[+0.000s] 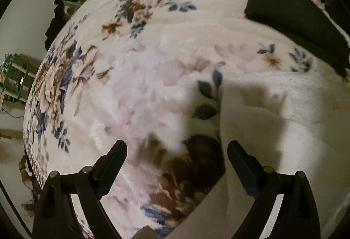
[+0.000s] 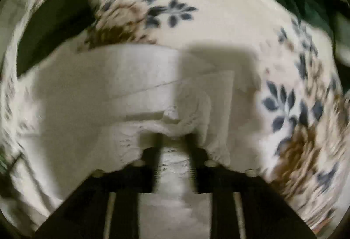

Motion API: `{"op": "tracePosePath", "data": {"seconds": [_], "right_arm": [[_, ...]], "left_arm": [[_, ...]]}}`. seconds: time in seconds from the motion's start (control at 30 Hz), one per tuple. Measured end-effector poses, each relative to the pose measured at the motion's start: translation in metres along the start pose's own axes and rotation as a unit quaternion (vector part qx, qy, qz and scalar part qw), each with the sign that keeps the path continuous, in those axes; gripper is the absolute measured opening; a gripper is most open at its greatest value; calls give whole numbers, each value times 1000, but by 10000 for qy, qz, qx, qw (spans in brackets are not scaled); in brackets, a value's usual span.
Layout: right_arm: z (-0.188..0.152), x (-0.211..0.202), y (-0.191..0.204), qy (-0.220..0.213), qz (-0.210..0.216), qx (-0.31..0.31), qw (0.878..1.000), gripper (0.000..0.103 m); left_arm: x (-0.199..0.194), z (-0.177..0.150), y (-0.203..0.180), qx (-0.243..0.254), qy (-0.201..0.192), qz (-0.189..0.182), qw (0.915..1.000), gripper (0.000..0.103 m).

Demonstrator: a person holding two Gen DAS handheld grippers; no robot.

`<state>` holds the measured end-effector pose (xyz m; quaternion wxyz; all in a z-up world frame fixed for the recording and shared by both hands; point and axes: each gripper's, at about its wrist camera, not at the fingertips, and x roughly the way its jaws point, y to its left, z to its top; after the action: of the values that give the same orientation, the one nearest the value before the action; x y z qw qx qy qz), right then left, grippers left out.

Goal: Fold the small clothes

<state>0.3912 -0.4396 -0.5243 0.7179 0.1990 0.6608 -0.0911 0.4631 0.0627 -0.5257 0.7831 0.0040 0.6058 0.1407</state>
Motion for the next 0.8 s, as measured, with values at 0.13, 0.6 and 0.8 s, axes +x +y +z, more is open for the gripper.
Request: {"op": "tracePosePath", "data": {"seconds": [0.13,0.6,0.8], "right_arm": [[-8,-23,-6,101,126,-98,9998,88],[-25,-36,-87,982,1553,-747,9801,39],[19,-20,-125,1176,2019,-792,9691,38]], "left_arm": [[-29,-16,-17,159,-185,-220,9995,95],[-133,-236,-204,1341,611,-843,9855,95],[-138,-328,-268,1294,1159,-1030,9794,95]]}}
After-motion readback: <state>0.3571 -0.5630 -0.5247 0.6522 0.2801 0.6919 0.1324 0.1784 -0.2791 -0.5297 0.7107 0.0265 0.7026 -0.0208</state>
